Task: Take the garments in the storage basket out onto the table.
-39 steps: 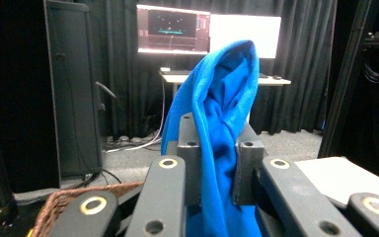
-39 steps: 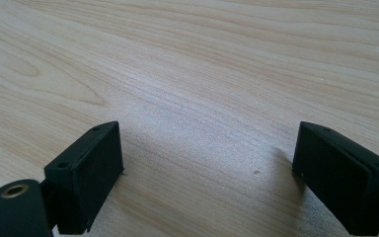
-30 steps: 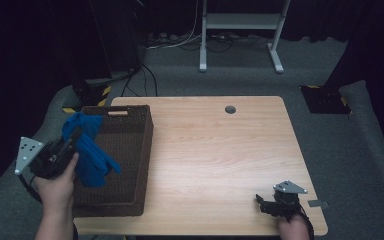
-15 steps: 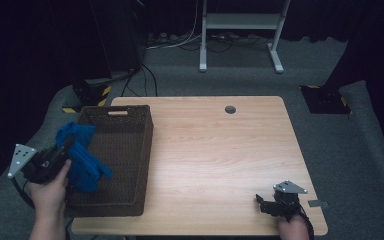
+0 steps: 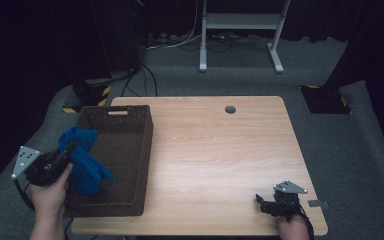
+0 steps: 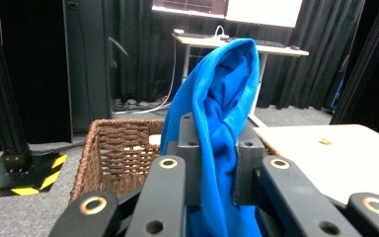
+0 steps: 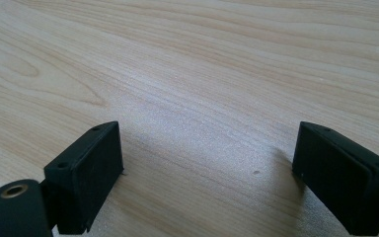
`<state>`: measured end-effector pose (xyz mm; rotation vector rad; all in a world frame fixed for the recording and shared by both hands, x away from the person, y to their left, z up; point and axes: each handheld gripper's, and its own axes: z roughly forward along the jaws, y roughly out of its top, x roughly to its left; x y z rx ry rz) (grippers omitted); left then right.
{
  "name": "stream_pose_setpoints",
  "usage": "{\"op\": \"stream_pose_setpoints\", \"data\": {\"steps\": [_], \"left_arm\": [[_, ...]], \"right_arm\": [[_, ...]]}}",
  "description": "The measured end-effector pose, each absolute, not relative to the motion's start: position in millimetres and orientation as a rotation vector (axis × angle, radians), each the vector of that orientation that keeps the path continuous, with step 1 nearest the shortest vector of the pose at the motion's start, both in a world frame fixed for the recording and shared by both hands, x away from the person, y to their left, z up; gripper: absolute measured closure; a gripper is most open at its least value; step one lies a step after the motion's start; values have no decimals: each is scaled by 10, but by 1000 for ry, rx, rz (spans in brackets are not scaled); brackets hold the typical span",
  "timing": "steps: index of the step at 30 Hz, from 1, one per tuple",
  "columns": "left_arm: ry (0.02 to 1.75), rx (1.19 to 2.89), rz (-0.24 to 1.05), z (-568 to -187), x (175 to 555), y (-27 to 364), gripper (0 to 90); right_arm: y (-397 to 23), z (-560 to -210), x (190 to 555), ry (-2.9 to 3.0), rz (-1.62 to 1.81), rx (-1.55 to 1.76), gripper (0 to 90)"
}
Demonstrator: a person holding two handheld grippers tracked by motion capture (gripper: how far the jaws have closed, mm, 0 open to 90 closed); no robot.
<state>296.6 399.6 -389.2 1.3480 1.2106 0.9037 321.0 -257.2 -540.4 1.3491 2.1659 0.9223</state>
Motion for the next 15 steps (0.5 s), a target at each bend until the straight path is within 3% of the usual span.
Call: {"op": "stream_pose_setpoints", "data": {"steps": [8, 15], "left_arm": [[1250, 1373, 902, -3933, 2904, 4049, 791], [1350, 1423, 890, -3961, 3064, 4084, 790]], "right_arm": [[-2572, -5404, 3210, 2166, 922, 1349, 116], [-2572, -5404, 3210, 2166, 922, 1349, 116]]}}
